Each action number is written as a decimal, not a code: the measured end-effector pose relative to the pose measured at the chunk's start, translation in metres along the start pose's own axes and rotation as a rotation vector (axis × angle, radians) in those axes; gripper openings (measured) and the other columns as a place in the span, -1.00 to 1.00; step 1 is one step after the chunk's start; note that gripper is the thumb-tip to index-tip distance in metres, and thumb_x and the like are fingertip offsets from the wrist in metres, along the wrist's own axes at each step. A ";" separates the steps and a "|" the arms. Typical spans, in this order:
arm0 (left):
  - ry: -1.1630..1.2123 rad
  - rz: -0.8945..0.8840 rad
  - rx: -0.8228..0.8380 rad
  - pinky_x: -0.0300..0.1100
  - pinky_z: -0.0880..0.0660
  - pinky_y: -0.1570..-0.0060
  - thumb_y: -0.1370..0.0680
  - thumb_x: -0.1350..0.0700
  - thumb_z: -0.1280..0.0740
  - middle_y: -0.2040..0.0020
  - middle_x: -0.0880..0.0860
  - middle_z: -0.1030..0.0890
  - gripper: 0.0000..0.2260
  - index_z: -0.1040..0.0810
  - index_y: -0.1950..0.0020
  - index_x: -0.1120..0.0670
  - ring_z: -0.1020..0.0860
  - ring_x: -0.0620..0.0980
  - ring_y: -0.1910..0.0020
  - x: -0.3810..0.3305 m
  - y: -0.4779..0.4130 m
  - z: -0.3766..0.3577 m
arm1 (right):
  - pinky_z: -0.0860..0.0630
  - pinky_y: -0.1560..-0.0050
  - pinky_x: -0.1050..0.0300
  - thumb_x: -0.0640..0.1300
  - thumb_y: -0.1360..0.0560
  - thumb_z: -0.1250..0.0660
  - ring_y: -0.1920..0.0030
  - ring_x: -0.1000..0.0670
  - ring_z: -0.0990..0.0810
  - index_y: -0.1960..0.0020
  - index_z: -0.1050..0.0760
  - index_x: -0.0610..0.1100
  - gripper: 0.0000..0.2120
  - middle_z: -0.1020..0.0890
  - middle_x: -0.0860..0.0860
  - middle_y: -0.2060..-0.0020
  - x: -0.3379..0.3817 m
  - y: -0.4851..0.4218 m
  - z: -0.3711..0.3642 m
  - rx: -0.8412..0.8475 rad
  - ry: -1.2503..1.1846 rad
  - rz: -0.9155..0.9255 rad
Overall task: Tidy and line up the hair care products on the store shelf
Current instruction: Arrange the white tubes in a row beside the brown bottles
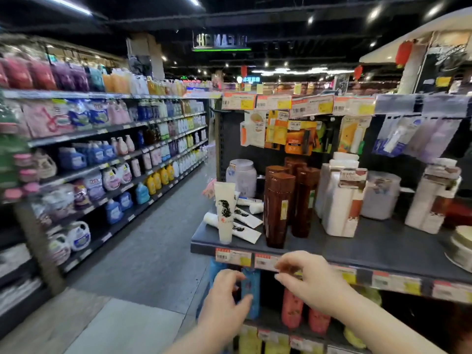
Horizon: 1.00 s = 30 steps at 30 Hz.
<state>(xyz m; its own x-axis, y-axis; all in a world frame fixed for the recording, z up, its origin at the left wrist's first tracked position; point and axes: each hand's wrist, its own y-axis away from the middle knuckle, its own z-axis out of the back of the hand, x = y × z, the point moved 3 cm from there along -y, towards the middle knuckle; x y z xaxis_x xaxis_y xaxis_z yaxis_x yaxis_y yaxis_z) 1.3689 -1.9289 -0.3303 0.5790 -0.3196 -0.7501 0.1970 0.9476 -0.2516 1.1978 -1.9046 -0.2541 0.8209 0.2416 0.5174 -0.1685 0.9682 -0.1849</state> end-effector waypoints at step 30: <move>-0.388 -0.362 0.411 -0.02 -0.38 -0.26 -0.48 0.00 -0.34 -0.34 0.03 -0.43 -0.58 -0.40 -0.32 0.02 -0.40 0.07 -0.30 0.081 -0.250 0.071 | -0.43 -0.01 0.21 -0.10 -0.32 -0.49 -0.02 0.11 -0.49 -0.11 -0.20 0.14 -0.45 -0.45 0.19 0.02 0.037 -0.159 -0.110 -0.407 -0.285 -0.533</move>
<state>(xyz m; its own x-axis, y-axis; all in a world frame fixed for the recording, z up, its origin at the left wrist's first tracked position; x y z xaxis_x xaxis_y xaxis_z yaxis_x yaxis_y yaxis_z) 1.4231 -2.1918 -0.2847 0.6473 -0.6671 -0.3687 0.6730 0.7273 -0.1344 1.3146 -2.0565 -0.2978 0.5513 -0.1948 0.8112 0.4763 0.8718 -0.1144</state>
